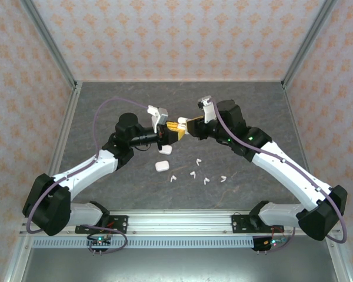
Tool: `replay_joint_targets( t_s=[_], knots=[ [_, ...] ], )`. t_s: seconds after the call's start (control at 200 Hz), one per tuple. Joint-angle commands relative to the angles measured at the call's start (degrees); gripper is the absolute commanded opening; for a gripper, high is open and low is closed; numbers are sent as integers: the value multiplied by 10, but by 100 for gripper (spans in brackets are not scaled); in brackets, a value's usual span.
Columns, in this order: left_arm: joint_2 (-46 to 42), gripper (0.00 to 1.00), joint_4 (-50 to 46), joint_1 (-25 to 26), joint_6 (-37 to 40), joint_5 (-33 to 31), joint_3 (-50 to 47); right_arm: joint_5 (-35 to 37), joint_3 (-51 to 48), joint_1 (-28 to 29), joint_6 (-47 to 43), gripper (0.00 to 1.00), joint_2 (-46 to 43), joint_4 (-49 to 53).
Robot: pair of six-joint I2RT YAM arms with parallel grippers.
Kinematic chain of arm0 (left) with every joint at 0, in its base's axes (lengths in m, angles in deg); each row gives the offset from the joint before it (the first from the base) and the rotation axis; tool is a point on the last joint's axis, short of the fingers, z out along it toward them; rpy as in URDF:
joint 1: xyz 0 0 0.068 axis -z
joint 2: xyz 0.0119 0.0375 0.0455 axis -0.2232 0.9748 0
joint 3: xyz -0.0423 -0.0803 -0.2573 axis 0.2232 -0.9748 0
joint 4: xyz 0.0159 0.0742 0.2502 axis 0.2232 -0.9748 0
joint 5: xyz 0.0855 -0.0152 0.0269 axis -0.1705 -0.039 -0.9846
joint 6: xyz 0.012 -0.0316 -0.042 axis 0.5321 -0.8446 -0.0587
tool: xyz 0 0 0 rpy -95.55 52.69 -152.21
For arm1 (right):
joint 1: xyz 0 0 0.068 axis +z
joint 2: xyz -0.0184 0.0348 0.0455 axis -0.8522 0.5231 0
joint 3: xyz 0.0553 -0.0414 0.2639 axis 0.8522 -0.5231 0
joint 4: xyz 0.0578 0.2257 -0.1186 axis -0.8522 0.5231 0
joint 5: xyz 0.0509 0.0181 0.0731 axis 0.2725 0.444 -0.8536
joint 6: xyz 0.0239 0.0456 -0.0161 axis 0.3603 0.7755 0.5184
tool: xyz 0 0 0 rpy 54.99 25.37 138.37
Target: Insert the wireless bluetooth earbuds into the charging case
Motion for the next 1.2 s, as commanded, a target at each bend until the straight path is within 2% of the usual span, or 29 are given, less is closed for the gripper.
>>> replay_joint_targets(
  t_s=[0.0, 0.255, 0.545, 0.716, 0.976, 1.191],
  knots=[
    [-15, 0, 24, 3, 7, -25, 7, -35, 21, 5, 8, 31, 2, 29],
    [-13, 0, 28, 3, 5, -26, 5, -31, 25, 4, 14, 36, 1, 29],
    [-19, 0, 32, 3, 7, -28, -1, 27, 57, 1, 19, 51, -7, 62],
    [-26, 0, 31, 3, 10, -28, -6, 9, 65, -21, 41, 58, -27, 61],
    [-48, 0, 49, 3, 14, -47, -22, -44, 38, -74, 93, 59, -40, 62],
    [-111, 0, 33, 3, 38, -122, -52, 2, 3, -109, 106, 58, -43, 137]
  ],
)
